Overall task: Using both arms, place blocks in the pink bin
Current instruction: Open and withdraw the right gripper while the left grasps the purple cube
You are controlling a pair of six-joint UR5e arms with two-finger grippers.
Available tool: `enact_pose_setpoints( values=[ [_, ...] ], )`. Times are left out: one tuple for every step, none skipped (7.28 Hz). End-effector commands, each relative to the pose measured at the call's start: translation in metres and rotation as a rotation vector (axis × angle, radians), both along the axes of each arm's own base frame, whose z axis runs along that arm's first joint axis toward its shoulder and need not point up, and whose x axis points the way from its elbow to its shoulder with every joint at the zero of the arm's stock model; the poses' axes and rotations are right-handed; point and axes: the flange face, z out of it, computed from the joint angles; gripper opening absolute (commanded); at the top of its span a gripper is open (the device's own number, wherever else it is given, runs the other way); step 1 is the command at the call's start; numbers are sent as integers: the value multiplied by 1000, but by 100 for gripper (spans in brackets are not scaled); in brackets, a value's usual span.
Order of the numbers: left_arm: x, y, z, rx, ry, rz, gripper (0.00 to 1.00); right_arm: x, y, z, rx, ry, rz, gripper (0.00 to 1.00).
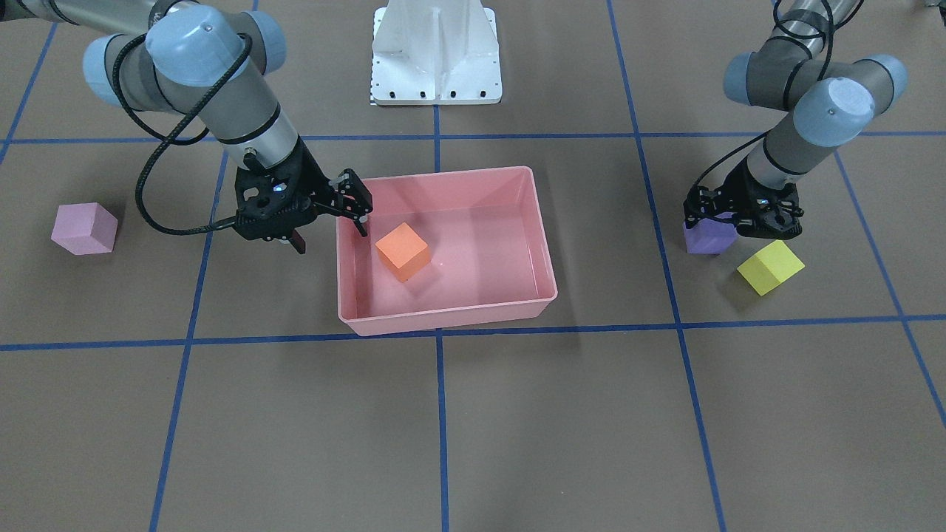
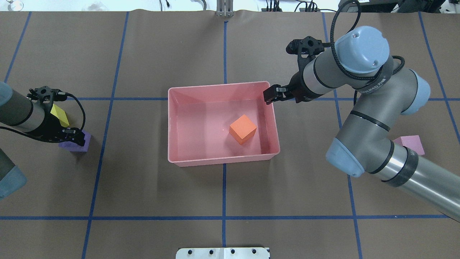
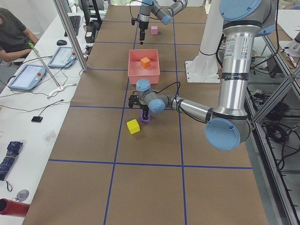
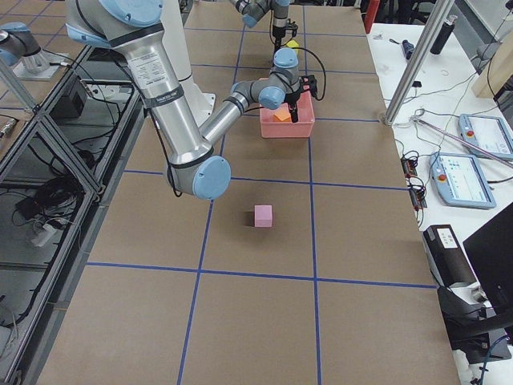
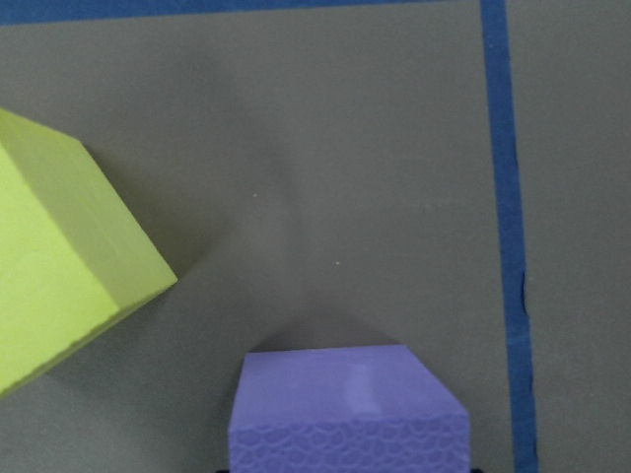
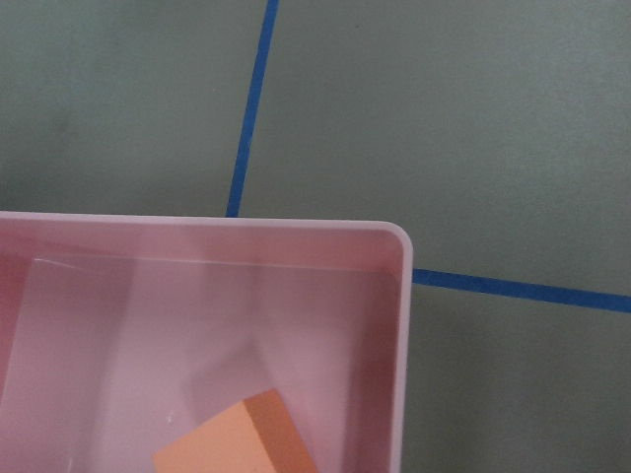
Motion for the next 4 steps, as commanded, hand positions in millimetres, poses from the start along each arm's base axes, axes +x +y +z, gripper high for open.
enact_pose_setpoints(
  values=[
    [-7, 0, -42, 37, 54, -14, 0, 40, -12, 27, -21, 17, 22, 99],
    [0, -6, -89, -3, 92, -73, 0, 63, -7, 51, 3, 46, 9, 99],
    [8, -14, -146, -40, 119, -114, 0, 99, 3, 86, 34, 93, -5, 99],
    [12, -17, -209, -84, 151, -165, 0, 135, 8, 119, 45, 139, -7, 99]
  ],
)
